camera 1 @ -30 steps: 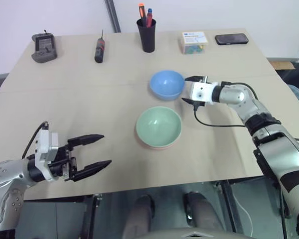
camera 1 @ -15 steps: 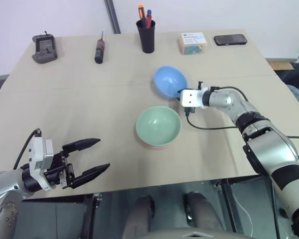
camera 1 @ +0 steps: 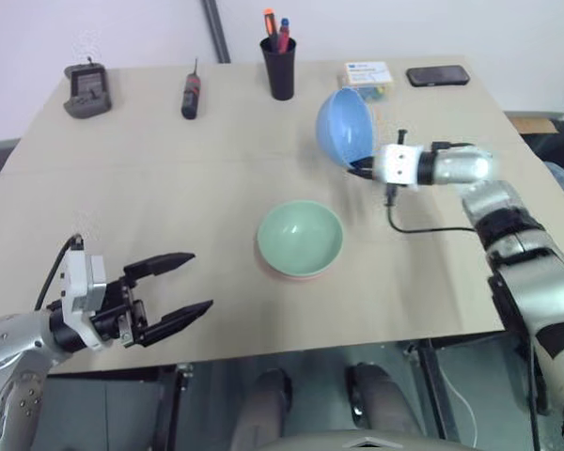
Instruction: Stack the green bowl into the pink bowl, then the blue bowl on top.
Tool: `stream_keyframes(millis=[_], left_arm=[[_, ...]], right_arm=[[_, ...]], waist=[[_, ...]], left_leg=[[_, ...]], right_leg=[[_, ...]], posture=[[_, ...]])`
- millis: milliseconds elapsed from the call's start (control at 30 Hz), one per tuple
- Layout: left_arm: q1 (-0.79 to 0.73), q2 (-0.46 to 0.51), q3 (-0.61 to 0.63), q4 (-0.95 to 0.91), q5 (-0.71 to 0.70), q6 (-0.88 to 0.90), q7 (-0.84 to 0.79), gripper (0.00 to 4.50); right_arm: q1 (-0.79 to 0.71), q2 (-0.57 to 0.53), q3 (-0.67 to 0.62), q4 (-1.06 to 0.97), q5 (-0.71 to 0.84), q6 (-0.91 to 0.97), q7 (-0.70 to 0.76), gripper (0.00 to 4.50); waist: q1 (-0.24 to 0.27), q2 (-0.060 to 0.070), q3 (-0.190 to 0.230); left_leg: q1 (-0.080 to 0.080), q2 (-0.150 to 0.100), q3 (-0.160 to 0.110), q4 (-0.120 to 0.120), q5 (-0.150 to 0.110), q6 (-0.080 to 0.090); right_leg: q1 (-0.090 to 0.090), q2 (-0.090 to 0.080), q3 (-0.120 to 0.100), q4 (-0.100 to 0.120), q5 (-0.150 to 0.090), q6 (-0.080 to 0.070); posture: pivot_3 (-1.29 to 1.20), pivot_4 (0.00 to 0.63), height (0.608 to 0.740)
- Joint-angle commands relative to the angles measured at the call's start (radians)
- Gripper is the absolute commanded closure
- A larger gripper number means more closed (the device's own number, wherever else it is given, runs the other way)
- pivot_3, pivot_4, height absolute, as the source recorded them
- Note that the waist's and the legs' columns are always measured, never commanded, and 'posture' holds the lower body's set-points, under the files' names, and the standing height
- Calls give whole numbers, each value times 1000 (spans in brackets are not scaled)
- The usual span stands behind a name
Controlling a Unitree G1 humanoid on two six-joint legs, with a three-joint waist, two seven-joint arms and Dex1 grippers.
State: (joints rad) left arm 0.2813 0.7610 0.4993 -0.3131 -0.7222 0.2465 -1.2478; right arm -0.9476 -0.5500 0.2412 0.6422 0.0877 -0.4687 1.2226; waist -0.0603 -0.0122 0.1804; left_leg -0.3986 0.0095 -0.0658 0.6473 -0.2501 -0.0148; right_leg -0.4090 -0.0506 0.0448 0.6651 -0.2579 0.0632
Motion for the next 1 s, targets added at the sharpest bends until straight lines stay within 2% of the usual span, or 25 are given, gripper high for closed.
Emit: stream_keyframes(millis=[33, 100, 167, 267, 433, 533, 667, 867, 1000], left_arm=[[-34, 16, -6, 36, 10, -20, -21, 0], [-61, 20, -19, 51, 12, -17, -26, 0], [-84, 23, -32, 66, 18, -19, -33, 0], [-107, 29, -43, 83, 22, -21, -42, 0], [-117, 35, -45, 89, 25, -22, -55, 0], [-111, 34, -42, 76, 20, -13, -52, 0], [-91, 20, -10, 18, -6, 55, 44, 0], [-84, 4, 67, 18, -44, 61, 99, 0], [-60, 31, 105, 17, -46, 79, 92, 0]], right_arm=[[131, -115, -25, -554, 255, 390, 102, 4436], [185, -144, -16, -718, 296, 524, 86, 4436], [213, -131, -2, -785, 281, 580, 49, 4436], [248, -117, 11, -829, 263, 620, 35, 3645], [292, -112, 15, -881, 259, 676, 21, 1477], [307, -103, -23, -886, 237, 672, -41, 153], [409, -140, -175, -917, 277, 704, -139, 49], [636, -245, -341, -939, 372, 805, -124, 49], [751, -296, -482, -896, 425, 841, -123, 49]], waist=[[9, 0, 0], [12, 1, 0], [12, 0, 0], [17, -1, -1], [22, -1, -1], [22, -1, -1], [24, -1, -1], [37, -3, -2], [35, -3, -2]], left_leg=[[-1, 0, 0, 0, 0, 0], [0, -1, 0, 0, 0, 0], [1, -1, 0, 1, 0, 0], [3, -1, 1, 3, 0, 0], [2, -1, 1, 5, 0, 0], [1, -1, 1, 5, 0, 0], [1, -1, 0, 5, 0, 0], [0, -2, 0, 4, 0, 0], [1, -1, 1, 4, 0, 0]], right_leg=[[0, 0, 0, 0, 0, 0], [0, 0, 0, 0, 0, 0], [0, 1, 0, 1, 0, 0], [1, 3, 0, 1, 1, -1], [1, 2, 0, 2, 1, -1], [1, 2, 0, 2, 1, -1], [1, 2, 0, 2, 1, -1], [1, 1, -1, 1, 1, -1], [1, 2, 0, 1, 1, -1]], posture=[[0, 150, 740], [0, 150, 740], [0, 150, 740], [0, 150, 740], [0, 150, 740], [0, 150, 740], [0, 150, 740], [0, 150, 740], [0, 150, 740]])
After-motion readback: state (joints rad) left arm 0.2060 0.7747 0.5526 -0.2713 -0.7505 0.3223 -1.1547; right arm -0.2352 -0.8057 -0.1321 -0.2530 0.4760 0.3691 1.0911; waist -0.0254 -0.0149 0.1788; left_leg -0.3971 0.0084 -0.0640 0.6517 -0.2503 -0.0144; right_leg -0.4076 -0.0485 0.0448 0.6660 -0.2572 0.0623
